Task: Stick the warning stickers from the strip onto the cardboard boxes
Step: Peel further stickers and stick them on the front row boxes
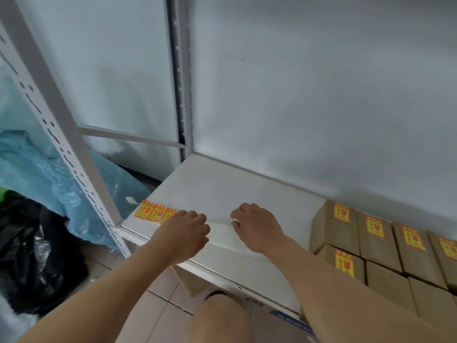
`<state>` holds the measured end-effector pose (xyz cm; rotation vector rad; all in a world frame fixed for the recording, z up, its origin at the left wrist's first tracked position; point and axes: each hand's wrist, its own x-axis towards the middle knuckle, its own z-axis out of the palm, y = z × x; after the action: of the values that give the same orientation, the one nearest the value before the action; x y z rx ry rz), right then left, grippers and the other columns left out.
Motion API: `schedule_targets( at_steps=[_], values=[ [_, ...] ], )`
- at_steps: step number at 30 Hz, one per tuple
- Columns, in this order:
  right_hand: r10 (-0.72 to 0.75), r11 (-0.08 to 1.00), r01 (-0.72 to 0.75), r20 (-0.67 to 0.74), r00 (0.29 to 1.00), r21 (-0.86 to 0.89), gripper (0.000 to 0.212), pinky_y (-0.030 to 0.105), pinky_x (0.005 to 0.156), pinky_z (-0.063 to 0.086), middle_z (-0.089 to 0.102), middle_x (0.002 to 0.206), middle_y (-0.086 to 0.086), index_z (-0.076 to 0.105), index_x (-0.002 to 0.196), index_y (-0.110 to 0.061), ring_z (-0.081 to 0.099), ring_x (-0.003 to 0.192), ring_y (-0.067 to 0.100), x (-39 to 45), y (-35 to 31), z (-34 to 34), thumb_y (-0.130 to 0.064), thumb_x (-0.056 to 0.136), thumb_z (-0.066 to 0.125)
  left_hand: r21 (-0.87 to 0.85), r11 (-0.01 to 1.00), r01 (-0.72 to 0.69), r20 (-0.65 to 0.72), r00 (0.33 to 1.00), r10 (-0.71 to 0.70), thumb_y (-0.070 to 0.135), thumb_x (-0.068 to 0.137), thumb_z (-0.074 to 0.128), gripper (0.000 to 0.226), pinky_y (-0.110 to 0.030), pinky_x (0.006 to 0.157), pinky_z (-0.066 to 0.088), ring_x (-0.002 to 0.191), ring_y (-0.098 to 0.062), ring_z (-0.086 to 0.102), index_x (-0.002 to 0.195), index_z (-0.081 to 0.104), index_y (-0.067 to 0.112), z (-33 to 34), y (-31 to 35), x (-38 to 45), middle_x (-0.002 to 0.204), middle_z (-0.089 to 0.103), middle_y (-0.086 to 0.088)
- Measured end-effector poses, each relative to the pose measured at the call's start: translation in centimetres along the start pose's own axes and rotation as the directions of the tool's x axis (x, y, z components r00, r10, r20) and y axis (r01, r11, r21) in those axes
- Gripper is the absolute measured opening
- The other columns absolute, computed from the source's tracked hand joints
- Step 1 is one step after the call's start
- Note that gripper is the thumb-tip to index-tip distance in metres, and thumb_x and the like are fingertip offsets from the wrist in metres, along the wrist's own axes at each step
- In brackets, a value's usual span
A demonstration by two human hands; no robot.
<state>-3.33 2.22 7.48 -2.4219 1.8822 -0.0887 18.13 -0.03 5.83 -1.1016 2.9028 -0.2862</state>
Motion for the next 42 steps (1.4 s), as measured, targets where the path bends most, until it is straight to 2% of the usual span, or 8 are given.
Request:
schedule_targets(
  at_steps=[3, 8, 12, 17, 23, 29, 38, 42],
  values=[
    [-0.009, 0.999, 0.008, 0.023, 1.0, 0.039, 0.031, 0.038, 0.085, 0.048, 0.058, 0.119, 0.005, 0.058, 0.122, -0.018, 0.054, 0.109, 0.027, 2.9, -2.5, 2.4, -0.03, 0.1, 0.04, 0.003, 1.0, 0.029, 0.02, 0.999, -0.029, 0.043, 0.086, 0.061, 0.024, -0.034, 0.065, 0.051, 0.073, -0.019, 0.06, 0.088, 0.07, 0.021, 2.0, -2.1, -1.1, 0.085, 0.065, 0.0],
    [0.071, 0.981, -0.08, 0.056, 0.996, 0.175, 0.028, 0.037, 0.083, 0.049, 0.057, 0.116, 0.006, 0.058, 0.122, -0.017, 0.058, 0.106, 0.026, 6.6, -5.3, 6.3, -0.029, 0.098, 0.047, -0.076, 0.99, 0.114, 0.039, 0.993, -0.112, 0.044, 0.1, 0.037, 0.039, -0.034, 0.089, 0.044, 0.1, -0.02, 0.055, 0.118, 0.061, 0.02, 5.1, -3.9, -1.3, 0.114, 0.06, -0.001],
    [0.173, 0.956, -0.192, 0.104, 0.979, 0.222, 0.033, 0.036, 0.087, 0.047, 0.051, 0.121, 0.008, 0.055, 0.127, -0.016, 0.058, 0.108, 0.027, 7.7, -5.7, 8.3, -0.03, 0.098, 0.05, -0.134, 0.973, 0.186, 0.062, 0.982, -0.179, 0.046, 0.1, 0.034, 0.042, -0.032, 0.089, 0.044, 0.105, -0.019, 0.053, 0.125, 0.055, 0.02, 6.2, -4.5, -0.1, 0.119, 0.057, -0.001],
    [0.235, 0.948, -0.244, 0.067, 0.97, 0.205, 0.028, 0.035, 0.083, 0.047, 0.052, 0.112, 0.007, 0.059, 0.119, -0.017, 0.056, 0.1, 0.025, 8.0, -5.7, 9.8, -0.032, 0.098, 0.048, -0.163, 0.949, 0.271, 0.151, 0.957, -0.248, 0.057, 0.096, 0.036, 0.052, -0.033, 0.096, 0.043, 0.114, -0.018, 0.05, 0.134, 0.047, 0.023, 7.7, -4.9, 1.1, 0.129, 0.053, 0.002],
    [0.24, 0.956, -0.235, -0.008, 0.971, 0.174, 0.03, 0.03, 0.076, 0.047, 0.056, 0.112, 0.006, 0.056, 0.119, -0.019, 0.059, 0.098, 0.022, 7.5, -6.4, 9.4, -0.032, 0.092, 0.061, -0.221, 0.924, 0.312, 0.222, 0.939, -0.263, 0.057, 0.095, 0.039, 0.057, -0.036, 0.107, 0.035, 0.13, -0.019, 0.039, 0.144, 0.036, 0.028, 9.1, -5.2, 0.5, 0.144, 0.042, 0.003],
    [0.234, 0.965, -0.227, -0.043, 0.971, 0.133, 0.03, 0.027, 0.069, 0.041, 0.057, 0.112, 0.006, 0.055, 0.117, -0.018, 0.057, 0.096, 0.021, 7.2, -7.0, 9.1, -0.033, 0.092, 0.061, -0.24, 0.917, 0.318, 0.22, 0.938, -0.268, 0.055, 0.095, 0.039, 0.058, -0.038, 0.11, 0.03, 0.135, -0.02, 0.033, 0.146, 0.033, 0.03, 9.2, -5.1, 0.5, 0.149, 0.035, 0.005],
    [0.186, 0.981, -0.185, -0.014, 0.982, 0.065, 0.051, 0.027, 0.073, 0.044, 0.055, 0.115, 0.007, 0.046, 0.118, -0.014, 0.057, 0.099, 0.022, 7.1, -6.7, 9.4, -0.028, 0.079, 0.076, -0.225, 0.917, 0.329, 0.256, 0.928, -0.27, 0.056, 0.095, 0.038, 0.058, -0.039, 0.112, 0.026, 0.138, -0.02, 0.029, 0.147, 0.032, 0.03, 9.2, -5.0, 0.5, 0.152, 0.033, 0.006],
    [0.171, 0.977, -0.163, -0.051, 0.984, 0.141, 0.044, 0.028, 0.079, 0.047, 0.057, 0.115, 0.007, 0.045, 0.118, -0.013, 0.058, 0.1, 0.022, 6.9, -6.3, 9.7, -0.027, 0.085, 0.07, -0.227, 0.916, 0.33, 0.263, 0.927, -0.268, 0.054, 0.096, 0.038, 0.057, -0.038, 0.112, 0.025, 0.138, -0.02, 0.029, 0.147, 0.032, 0.03, 9.1, -4.9, 0.5, 0.152, 0.033, 0.006]
  ],
)
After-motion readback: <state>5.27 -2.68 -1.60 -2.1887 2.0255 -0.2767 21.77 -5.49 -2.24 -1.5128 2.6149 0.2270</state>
